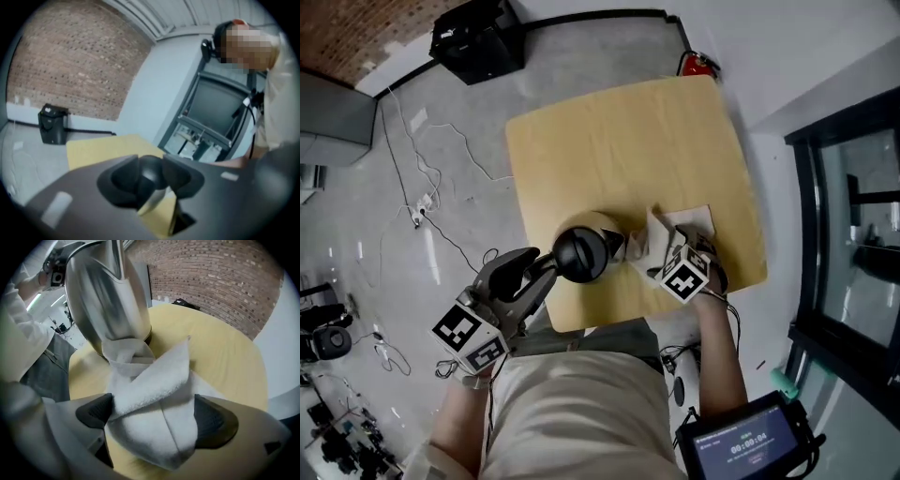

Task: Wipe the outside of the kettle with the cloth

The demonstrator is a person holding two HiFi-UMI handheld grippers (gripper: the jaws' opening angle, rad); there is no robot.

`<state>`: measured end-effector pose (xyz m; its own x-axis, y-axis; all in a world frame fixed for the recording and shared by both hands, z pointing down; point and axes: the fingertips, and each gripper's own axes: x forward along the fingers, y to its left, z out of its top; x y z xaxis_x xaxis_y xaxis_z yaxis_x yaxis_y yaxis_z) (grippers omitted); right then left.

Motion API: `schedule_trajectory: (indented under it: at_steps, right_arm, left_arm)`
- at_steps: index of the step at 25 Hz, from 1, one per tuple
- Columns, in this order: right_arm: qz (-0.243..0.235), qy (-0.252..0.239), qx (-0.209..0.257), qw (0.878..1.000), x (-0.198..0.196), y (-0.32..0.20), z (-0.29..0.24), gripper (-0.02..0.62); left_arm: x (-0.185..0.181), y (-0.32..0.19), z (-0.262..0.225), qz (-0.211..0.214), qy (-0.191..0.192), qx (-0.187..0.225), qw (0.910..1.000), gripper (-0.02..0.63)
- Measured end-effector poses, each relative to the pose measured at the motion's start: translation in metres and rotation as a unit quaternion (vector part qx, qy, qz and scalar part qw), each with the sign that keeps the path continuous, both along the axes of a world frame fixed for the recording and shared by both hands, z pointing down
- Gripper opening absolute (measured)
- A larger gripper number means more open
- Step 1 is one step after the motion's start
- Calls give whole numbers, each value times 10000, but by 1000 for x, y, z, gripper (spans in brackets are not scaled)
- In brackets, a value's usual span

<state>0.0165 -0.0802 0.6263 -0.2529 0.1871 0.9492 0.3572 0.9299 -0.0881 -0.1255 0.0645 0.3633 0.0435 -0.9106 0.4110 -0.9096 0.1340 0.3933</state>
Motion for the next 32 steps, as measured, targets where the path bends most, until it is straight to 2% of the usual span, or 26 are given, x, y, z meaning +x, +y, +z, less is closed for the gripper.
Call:
schedule_trajectory:
  at_steps: [3,4,5,7,8,9,10,12,13,14,15,17,19,20,21,24,26,27,29,30,31,32]
  right_arm:
    - [141,-250,-39,9996,-9,10,-8,516]
    - [293,-396,-187,9986,-11,13,-12,414]
    - [550,-554,-415,9961,-14,15,-14,176]
    - [1318,-882,-1077,9814,-18,12,-13,152]
    - [1807,-1066,-1548,9654,-21,7,-16,150]
    - [2343,-1320,-2135,9392,-25,1,-26,150]
    - [2874,-1689,-2805,9001,-33,-7,-44,149]
    - [3623,-2603,-4051,7980,-53,-20,-93,149]
    - [3766,-2957,-4493,7543,-64,-22,-114,149]
    - [3781,-3151,-4802,7261,-73,-17,-128,149]
    - [3737,-3182,-5000,7135,-80,-7,-132,149]
    - [3846,-2937,-5206,7035,-84,13,-112,149]
    - [4307,-2592,-5245,6872,-74,17,-80,147]
    - [4424,-2509,-5167,6887,-67,17,-75,147]
    - [4373,-2572,-5158,6903,-62,21,-87,144]
    - [3794,-3287,-5472,6698,-61,46,-163,144]
    - [3988,-3445,-5284,6656,-62,47,-149,144]
    - [4322,-3293,-5282,6525,-60,42,-124,144]
    - [4814,-2872,-5524,6170,-54,34,-91,144]
    - [4730,-2849,-5668,6114,-52,36,-100,144]
    - [4476,-2959,-5750,6176,-52,42,-119,144]
    - [4201,-3096,-5741,6309,-52,49,-138,144]
  left_arm:
    - [10,-17,-10,494,-804,-179,9954,150]
    - [15,-27,-12,685,-952,-195,9929,150]
    - [19,-39,-13,863,-1050,-210,9905,150]
    - [27,-64,-7,1135,-1171,-288,9862,150]
    - [29,-76,0,1227,-1225,-382,9841,150]
    - [30,-85,8,1297,-1279,-525,9819,143]
    - [31,-91,17,1345,-1335,-703,9794,124]
    - [30,-97,30,1376,-1579,-1006,9726,106]
    - [28,-97,32,1371,-1770,-1097,9684,62]
    - [25,-96,33,1358,-1961,-1169,9641,49]
    - [23,-95,33,1338,-2123,-1226,9602,11]
    - [21,-93,33,1295,-2322,-1342,9546,0]
    - [24,-95,35,1292,-2403,-1464,9509,0]
    - [26,-95,35,1292,-2413,-1476,9504,0]
    - [27,-96,34,1282,-2404,-1463,9510,-1]
    - [28,-93,35,1251,-2406,-1482,9511,-2]
    - [24,-91,36,1191,-2487,-1504,9494,-2]
    - [22,-90,36,1157,-2505,-1500,9494,-2]
    - [21,-92,35,1125,-2427,-1460,9524,-2]
    - [22,-94,34,1124,-2359,-1434,9545,-2]
    - [23,-95,34,1117,-2302,-1420,9562,-2]
    - [21,-96,34,1090,-2261,-1427,9574,-2]
